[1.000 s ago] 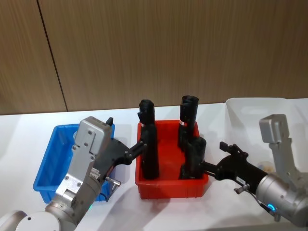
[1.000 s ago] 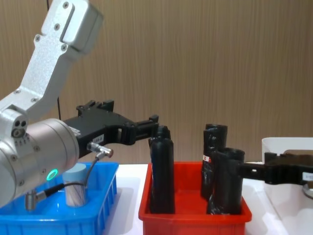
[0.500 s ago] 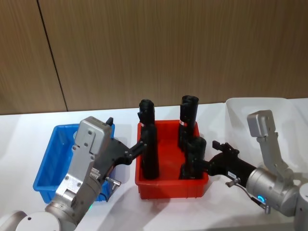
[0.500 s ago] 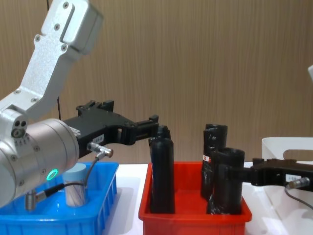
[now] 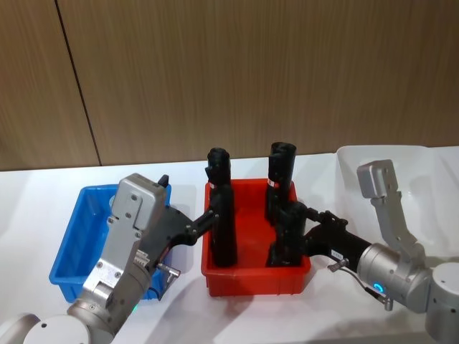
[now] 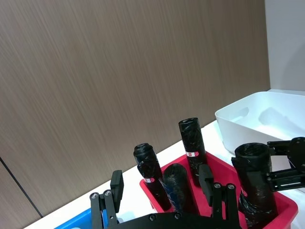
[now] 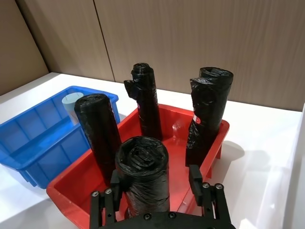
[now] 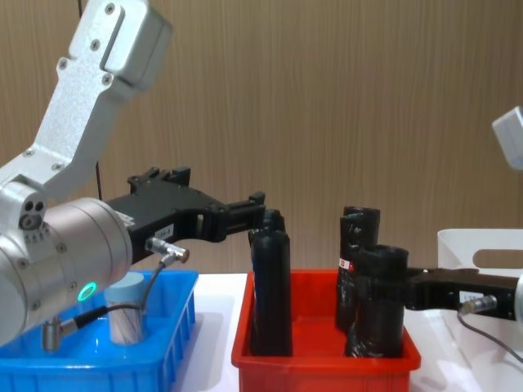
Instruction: Pick the cotton swabs from the blue box and place them into the white box.
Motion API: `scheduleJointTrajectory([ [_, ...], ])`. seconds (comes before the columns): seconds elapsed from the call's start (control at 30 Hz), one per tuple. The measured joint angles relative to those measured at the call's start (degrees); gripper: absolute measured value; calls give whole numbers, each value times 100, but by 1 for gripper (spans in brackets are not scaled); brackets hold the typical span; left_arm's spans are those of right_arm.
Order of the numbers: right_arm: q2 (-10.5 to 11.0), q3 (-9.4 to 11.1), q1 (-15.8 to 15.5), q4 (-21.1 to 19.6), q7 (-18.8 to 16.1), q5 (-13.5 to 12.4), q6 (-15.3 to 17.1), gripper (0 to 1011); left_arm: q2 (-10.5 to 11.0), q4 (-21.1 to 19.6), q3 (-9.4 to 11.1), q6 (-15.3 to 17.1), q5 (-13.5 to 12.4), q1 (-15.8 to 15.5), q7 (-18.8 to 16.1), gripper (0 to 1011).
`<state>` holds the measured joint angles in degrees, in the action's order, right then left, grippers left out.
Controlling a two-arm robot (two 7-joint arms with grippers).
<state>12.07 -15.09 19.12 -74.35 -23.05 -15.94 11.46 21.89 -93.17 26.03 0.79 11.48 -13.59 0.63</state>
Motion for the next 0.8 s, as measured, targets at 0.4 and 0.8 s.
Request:
scheduleJointTrajectory([
  [0.4,-39,-39,76,91,-76,2,-17,535,0,0,0,0,0,0,0,1003],
  [0.8,-26,-48,66,-69,-60,-19,-18,421,0,0,0,0,0,0,0,1003],
])
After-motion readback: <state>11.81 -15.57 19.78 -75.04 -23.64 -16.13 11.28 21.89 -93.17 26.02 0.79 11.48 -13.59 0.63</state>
